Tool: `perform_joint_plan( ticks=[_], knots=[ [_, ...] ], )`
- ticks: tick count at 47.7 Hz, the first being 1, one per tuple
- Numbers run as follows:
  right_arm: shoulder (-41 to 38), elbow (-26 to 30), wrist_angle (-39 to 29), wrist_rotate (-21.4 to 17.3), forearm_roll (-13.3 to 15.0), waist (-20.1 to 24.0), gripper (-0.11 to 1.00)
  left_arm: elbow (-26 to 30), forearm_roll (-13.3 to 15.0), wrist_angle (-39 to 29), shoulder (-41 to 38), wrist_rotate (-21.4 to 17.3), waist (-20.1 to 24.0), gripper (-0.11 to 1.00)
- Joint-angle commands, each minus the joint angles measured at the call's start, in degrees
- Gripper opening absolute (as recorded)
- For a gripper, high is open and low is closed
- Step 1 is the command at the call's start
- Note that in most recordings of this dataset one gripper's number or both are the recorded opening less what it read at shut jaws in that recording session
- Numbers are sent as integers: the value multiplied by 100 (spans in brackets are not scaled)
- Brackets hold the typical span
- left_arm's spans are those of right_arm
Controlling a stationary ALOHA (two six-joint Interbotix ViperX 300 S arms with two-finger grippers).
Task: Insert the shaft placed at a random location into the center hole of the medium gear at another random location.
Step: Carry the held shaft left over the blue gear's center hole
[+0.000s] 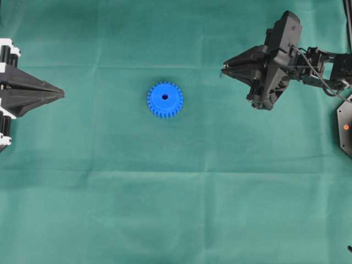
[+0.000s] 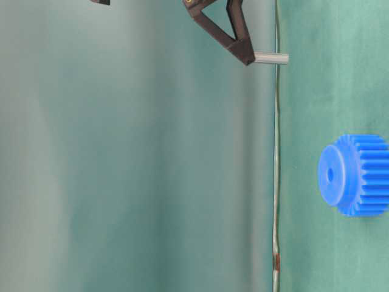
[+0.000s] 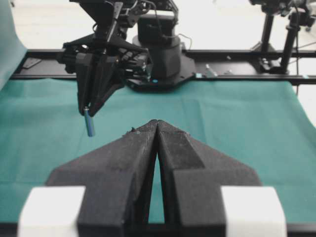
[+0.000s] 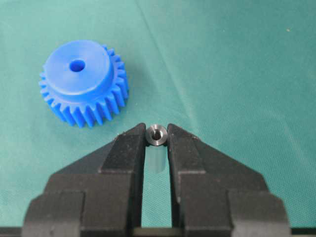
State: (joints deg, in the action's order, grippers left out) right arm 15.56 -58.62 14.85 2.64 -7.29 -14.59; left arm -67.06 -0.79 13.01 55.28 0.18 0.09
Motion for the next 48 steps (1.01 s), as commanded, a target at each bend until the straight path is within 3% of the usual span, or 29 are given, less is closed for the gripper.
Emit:
perform_joint_plan(
  ticks=[1, 13, 35, 48],
  knots=[
    [35, 167, 9, 88, 9, 9, 13, 132, -18, 26, -26, -18, -9, 0],
    [-316, 501, 132, 79, 0, 185, 13, 141, -18, 26, -26, -18, -9, 0],
    [-1564, 1995, 141, 105, 18, 686, 13, 132, -18, -18, -26, -9, -9, 0],
    [-1802, 2250, 123, 105, 44, 738, 13, 132, -18, -26, -18, -9, 0, 0]
  ],
)
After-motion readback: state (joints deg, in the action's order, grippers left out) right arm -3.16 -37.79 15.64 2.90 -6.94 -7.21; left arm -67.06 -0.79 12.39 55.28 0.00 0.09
